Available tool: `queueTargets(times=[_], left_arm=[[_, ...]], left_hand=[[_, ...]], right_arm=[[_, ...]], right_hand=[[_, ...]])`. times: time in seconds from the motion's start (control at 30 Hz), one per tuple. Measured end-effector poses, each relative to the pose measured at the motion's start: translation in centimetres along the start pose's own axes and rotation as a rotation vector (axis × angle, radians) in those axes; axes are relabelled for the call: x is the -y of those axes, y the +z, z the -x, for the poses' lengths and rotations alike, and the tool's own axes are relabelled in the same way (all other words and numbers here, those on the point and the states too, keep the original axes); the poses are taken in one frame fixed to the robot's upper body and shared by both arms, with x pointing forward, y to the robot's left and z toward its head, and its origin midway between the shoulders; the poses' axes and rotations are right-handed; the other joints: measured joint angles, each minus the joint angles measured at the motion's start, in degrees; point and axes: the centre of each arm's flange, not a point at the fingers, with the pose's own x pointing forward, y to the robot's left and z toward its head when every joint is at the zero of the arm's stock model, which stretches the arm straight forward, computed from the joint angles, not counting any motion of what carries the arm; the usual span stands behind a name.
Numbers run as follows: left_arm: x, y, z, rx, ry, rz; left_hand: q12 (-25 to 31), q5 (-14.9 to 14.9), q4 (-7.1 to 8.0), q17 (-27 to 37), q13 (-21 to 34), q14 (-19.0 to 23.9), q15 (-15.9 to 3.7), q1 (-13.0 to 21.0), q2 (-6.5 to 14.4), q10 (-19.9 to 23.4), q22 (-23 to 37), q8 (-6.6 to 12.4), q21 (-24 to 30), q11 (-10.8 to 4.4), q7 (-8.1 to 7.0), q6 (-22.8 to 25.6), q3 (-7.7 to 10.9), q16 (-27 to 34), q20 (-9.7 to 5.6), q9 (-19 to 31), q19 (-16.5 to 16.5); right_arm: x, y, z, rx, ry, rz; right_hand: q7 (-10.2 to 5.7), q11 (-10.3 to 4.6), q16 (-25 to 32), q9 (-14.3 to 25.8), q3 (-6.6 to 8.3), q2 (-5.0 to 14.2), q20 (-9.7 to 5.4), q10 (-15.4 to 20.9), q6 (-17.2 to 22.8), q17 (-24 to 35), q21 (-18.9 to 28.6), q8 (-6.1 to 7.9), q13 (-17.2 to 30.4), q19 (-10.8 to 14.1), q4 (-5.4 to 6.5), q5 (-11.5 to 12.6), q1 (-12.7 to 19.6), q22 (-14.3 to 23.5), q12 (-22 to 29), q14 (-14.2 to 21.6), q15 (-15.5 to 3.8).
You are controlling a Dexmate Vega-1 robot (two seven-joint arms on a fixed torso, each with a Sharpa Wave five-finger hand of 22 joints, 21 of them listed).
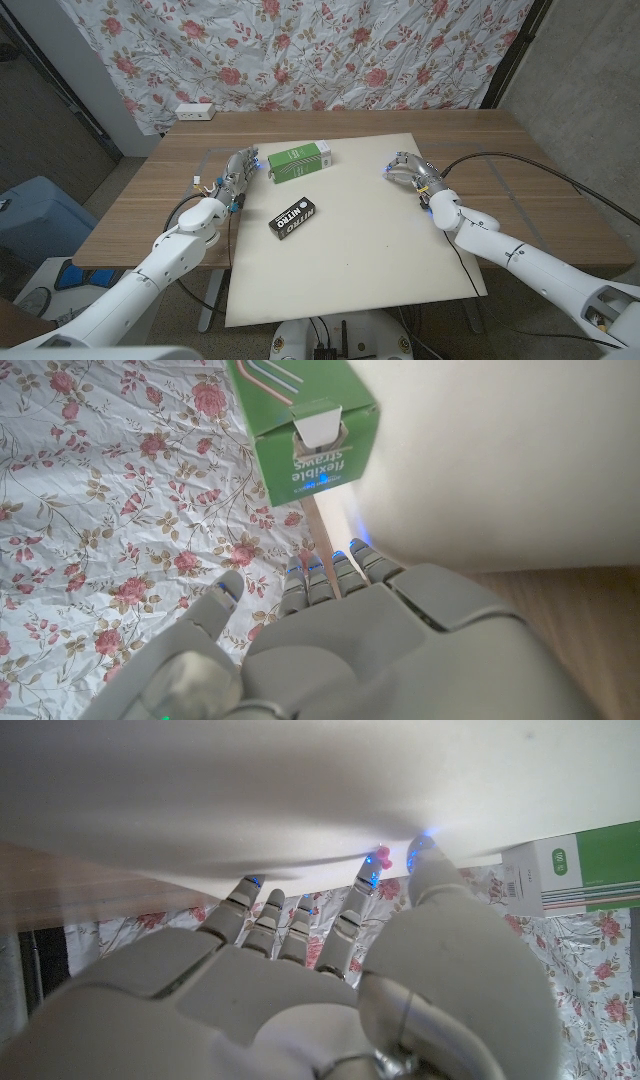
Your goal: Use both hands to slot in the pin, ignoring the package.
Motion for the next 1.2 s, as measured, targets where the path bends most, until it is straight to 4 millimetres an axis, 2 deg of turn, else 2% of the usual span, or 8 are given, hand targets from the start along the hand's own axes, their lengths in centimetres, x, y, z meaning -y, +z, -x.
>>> queueTargets(times=[0.13,0.23,0.27,0.5,0.8,0.93,1.07,1.2], left_arm=[[0.0,0.0,0.0,-0.001,-0.001,0.001],[0.0,-0.1,0.0,-0.001,-0.002,0.001],[0.0,-0.1,0.0,-0.002,-0.002,0.001],[-0.1,-0.1,0.1,0.003,-0.006,0.000],[-0.4,0.2,0.2,0.015,-0.007,-0.005],[-0.5,0.3,0.2,0.023,-0.008,-0.006],[-0.6,0.4,0.2,0.032,-0.012,-0.011],[-0.7,0.7,0.0,0.041,-0.013,-0.015]], left_hand=[[0.0,0.0,0.00,0.0,0.0,0.0,0.00,0.0,0.0,0.0,0.0,0.00,0.0,0.00,0.00,0.0,0.00,0.0,0.00,0.0,0.0],[0.0,0.0,0.17,0.0,0.0,0.0,0.00,0.0,0.0,0.0,0.0,0.00,0.0,0.00,0.00,0.0,0.17,0.0,0.00,0.0,0.0],[0.0,0.0,0.17,0.0,0.0,0.0,0.00,0.0,0.0,0.0,0.0,0.00,0.0,0.00,0.00,0.0,0.17,0.0,0.00,0.0,0.0],[0.0,0.0,0.16,0.0,0.0,0.0,0.00,0.0,0.0,0.0,0.0,0.00,0.0,0.00,0.00,0.0,0.16,0.0,0.00,0.0,0.0],[0.0,0.0,0.16,0.0,0.0,0.0,0.00,0.0,0.0,0.0,0.0,0.00,0.0,0.00,-0.01,0.0,0.16,0.0,0.00,0.0,0.0],[0.0,0.0,0.16,0.0,0.0,0.0,0.00,0.0,0.0,0.0,0.0,0.00,0.0,0.00,-0.01,0.0,0.16,0.0,0.00,0.0,0.0],[0.0,0.0,0.16,0.0,0.0,0.0,0.00,0.0,0.0,0.0,0.0,0.00,0.0,0.00,-0.01,0.0,0.16,0.0,0.00,0.0,0.0],[0.0,0.0,0.32,0.0,0.0,0.0,0.00,0.0,0.0,0.0,0.0,0.00,0.0,0.01,-0.01,0.0,0.32,0.0,0.00,0.0,0.0]], right_arm=[[0.2,0.0,0.1,0.004,0.007,0.002],[0.4,-0.1,0.2,0.007,0.009,0.004],[0.4,-0.1,0.2,0.009,0.012,0.003],[0.7,-0.1,0.3,0.019,0.024,-0.002],[1.2,0.0,0.3,0.035,0.048,-0.009],[1.5,0.1,0.3,0.042,0.055,-0.020],[2.2,0.0,0.1,0.045,0.054,-0.035],[2.6,-0.1,0.1,0.047,0.057,-0.048]], right_hand=[[0.07,0.10,-0.4,0.0,-0.69,-0.49,0.51,-0.9,-2.3,0.1,0.0,-1.19,0.0,-0.5,0.23,0.0,-1.2,0.0,0.0,-0.8,0.49],[0.12,0.49,-0.6,0.0,-1.00,-0.53,0.30,-1.3,-3.3,0.1,-0.2,-1.69,0.0,-1.1,0.54,0.0,-1.3,0.1,-0.2,-1.0,0.59],[0.05,0.63,-0.6,0.0,-1.00,-1.11,0.34,-1.4,-3.7,0.1,-0.3,-1.91,0.0,-1.2,0.54,0.0,-1.9,0.1,-0.2,-1.2,0.73],[0.36,0.93,-1.0,0.0,-1.72,-0.64,1.01,-3.5,-6.6,0.4,-0.2,-3.45,0.0,-2.2,0.94,0.4,-3.7,0.1,-0.2,-1.8,1.42],[2.64,2.06,-1.7,-0.2,-2.93,-0.93,1.72,-5.5,-11.8,0.7,-0.5,-6.35,0.3,-3.8,1.86,0.4,-7.2,0.1,-0.2,-3.8,2.74],[3.67,2.23,-1.7,-0.4,-3.41,0.24,1.72,-6.3,-14.3,0.7,-0.4,-7.81,0.3,-4.6,2.33,0.4,-8.8,0.1,-0.2,-4.0,2.97],[4.12,2.25,-2.1,-0.4,-3.68,0.18,1.72,-6.3,-16.5,0.7,-0.4,-9.13,0.3,-4.6,2.60,0.4,-9.9,0.1,-0.2,-4.5,3.04],[4.84,2.54,-2.1,-0.4,-3.85,0.95,1.73,-6.6,-18.7,0.7,-0.4,-10.41,0.2,-4.6,2.78,0.2,-10.7,0.1,-0.2,-4.8,3.15]])
